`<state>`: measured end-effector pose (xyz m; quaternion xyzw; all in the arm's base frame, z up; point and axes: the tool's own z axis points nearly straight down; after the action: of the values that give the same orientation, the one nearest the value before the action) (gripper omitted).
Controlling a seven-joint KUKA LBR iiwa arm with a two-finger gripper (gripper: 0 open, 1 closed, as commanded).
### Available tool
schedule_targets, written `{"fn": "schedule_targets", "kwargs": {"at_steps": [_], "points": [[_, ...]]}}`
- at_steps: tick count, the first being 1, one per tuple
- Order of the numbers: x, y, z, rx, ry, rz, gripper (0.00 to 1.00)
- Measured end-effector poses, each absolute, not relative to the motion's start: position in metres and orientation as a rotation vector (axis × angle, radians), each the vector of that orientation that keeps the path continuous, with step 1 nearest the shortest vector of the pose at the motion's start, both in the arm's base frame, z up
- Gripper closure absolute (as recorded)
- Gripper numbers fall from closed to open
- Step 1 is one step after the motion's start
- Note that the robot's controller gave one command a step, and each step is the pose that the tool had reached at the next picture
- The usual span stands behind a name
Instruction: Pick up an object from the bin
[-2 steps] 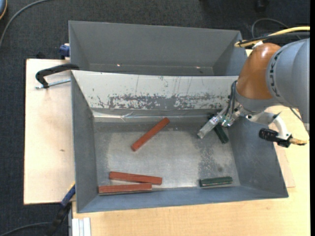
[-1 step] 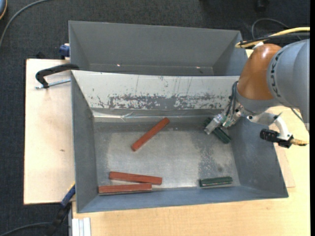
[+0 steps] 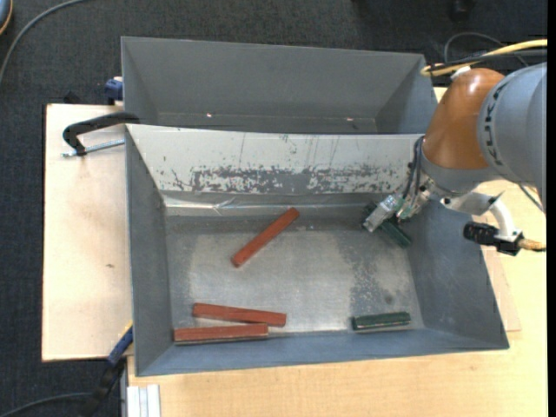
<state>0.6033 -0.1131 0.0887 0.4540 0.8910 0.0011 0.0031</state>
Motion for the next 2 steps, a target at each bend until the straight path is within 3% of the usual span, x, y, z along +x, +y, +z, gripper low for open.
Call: {"fn": "schedule_targets", "kwargs": {"at_steps": [1, 2], "points": [[0.605, -0.113, 0.129, 1.421, 2.797, 0.003, 1.00], [0.606, -0.112, 0.149, 1.418, 2.798, 0.002, 1.00]]}}
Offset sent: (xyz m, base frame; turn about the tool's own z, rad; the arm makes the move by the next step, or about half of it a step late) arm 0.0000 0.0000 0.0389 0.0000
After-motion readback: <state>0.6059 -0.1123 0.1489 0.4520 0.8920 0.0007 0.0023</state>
